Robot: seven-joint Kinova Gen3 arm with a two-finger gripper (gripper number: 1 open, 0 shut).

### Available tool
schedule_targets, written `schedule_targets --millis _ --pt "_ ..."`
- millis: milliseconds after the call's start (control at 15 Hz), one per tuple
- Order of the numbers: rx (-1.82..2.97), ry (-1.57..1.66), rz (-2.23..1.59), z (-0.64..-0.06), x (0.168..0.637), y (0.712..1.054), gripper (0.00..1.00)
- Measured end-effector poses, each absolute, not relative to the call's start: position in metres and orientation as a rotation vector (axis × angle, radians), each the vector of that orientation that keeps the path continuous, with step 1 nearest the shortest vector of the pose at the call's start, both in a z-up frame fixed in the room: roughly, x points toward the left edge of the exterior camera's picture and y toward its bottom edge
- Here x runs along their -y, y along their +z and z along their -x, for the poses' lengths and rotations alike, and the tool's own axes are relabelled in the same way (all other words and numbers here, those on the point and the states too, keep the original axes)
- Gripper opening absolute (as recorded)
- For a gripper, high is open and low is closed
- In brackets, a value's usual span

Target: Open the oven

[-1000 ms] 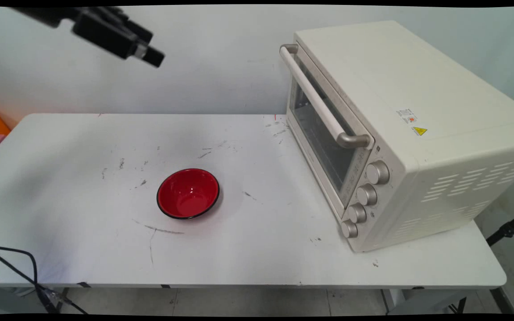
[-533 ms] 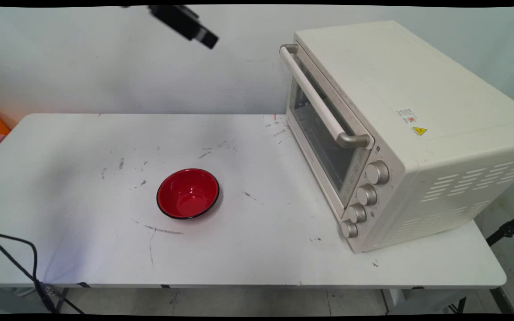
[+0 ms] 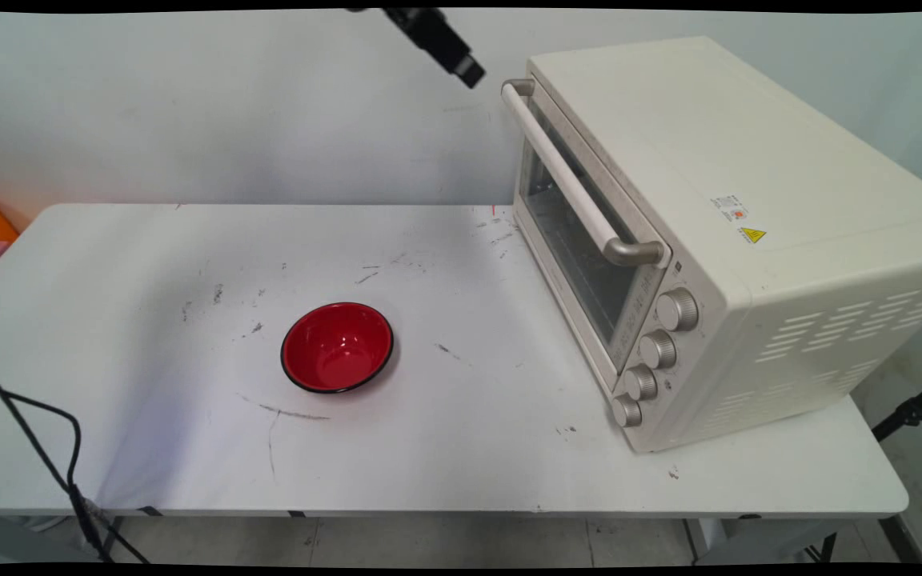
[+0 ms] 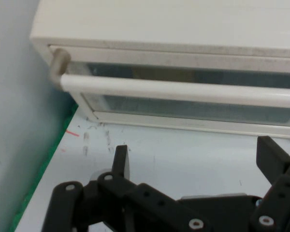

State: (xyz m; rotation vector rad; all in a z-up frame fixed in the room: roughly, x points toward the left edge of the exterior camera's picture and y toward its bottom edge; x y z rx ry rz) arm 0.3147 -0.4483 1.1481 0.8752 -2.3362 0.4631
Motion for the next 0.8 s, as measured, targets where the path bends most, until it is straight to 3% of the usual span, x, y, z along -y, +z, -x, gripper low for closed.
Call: schedule_targets --millis 800 --pt "2.482 0.377 -0.740 -0.250 0.518 1.109 1.00"
